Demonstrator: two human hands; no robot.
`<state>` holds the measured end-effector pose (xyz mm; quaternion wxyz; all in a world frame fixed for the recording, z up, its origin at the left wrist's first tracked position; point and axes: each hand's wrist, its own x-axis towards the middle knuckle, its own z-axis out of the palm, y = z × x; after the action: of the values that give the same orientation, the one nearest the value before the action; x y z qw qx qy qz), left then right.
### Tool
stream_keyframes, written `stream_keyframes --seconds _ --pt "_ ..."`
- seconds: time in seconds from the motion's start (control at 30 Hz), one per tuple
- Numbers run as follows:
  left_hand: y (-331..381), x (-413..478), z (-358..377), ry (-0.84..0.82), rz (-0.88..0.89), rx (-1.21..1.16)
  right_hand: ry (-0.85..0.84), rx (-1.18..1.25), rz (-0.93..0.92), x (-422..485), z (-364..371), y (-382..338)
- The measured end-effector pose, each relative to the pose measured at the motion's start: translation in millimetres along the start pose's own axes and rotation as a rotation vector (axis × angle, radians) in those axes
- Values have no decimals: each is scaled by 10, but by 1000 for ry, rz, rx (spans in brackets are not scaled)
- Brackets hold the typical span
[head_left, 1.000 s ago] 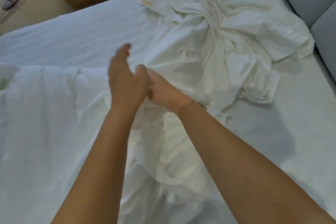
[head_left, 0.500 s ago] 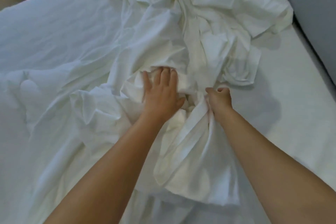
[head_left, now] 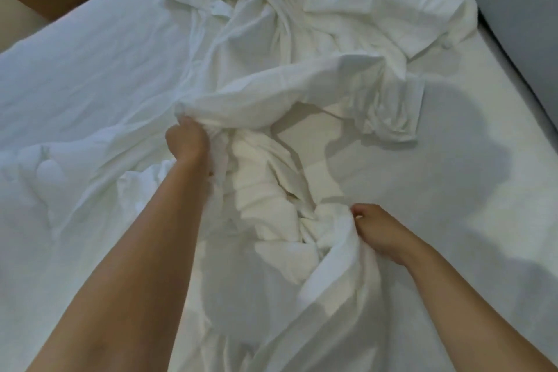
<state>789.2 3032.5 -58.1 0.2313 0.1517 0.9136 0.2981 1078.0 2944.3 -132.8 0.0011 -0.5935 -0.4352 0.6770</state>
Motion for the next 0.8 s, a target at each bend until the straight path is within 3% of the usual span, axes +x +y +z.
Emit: stream_keyframes --seconds 0.1,0.17,0.27,0.3,0.37,0.4,0.5,0.57,0.67,0.8 --pt "-176 -36 39 1 39 168 -193 -180 88 -2 -103 -10" --pt "-224 -121 156 -31 92 229 -59 -177 14 146 -110 -179" --pt "-314 -228 325 -67 143 335 323 72 -99 474 -115 -501" --pt "-335 -255 353 -64 141 346 385 203 -98 565 -132 -600" --pt "-353 -296 366 -62 211 352 352 417 -81 705 -145 -771" --pt "-358 -323 364 -75 325 410 294 493 -76 751 -131 -849" --pt "-344 -486 396 -88 967 684 203 672 -221 802 -36 -1075" --pt "-262 -594 521 -182 1162 843 158 607 -410 777 32 -1255" --pt "-48 -434 675 -217 1002 899 24 557 -539 770 79 -1445" --pt "176 220 445 -49 395 624 200 272 -432 776 262 -1354"
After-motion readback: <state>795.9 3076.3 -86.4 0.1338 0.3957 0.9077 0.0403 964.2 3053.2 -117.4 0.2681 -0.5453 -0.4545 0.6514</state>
